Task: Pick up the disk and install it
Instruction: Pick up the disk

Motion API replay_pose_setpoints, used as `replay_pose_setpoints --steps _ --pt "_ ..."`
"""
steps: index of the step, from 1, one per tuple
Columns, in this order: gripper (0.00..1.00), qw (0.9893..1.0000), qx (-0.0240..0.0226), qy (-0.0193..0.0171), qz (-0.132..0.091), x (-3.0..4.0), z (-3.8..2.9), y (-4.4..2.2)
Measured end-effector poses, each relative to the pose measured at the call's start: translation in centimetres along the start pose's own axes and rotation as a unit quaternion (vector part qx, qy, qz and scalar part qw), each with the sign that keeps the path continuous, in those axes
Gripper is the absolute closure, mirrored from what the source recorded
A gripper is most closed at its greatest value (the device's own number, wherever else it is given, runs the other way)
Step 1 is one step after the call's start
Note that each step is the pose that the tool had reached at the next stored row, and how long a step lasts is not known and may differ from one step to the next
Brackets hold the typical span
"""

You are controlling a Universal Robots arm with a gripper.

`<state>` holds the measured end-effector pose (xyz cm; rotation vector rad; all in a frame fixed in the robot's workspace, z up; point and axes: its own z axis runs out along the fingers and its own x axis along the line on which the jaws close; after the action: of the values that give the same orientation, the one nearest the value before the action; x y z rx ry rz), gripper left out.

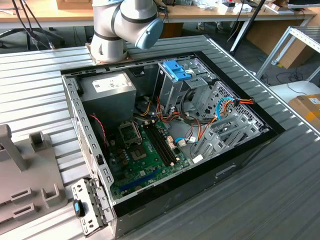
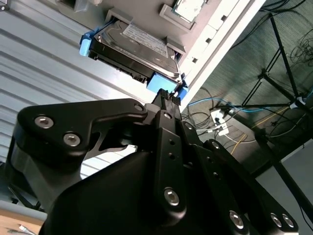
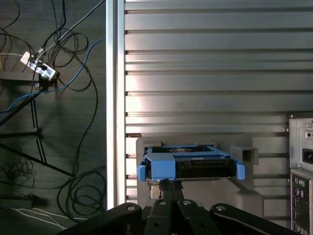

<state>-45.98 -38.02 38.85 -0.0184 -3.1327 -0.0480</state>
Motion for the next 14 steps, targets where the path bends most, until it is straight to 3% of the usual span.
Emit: replay_pose_setpoints --steps 7,10,11,13,14 --pt "0.89 1.0 0.0001 -0.0009 -0.004 0.0 -0.02 0.01" --pt "0.89 0.9994 0.0003 0.0001 -0.036 0.01 0.0 0.01" --pt "0.89 0.9986 0.0005 0.0007 -0.054 0.0 0.01 0.01" --pt "0.89 0.9959 0.0008 0.0018 -0.091 0.0 0.03 0.01" --pt "0.89 0.9952 0.0008 0.002 -0.098 0.0 0.03 0.01"
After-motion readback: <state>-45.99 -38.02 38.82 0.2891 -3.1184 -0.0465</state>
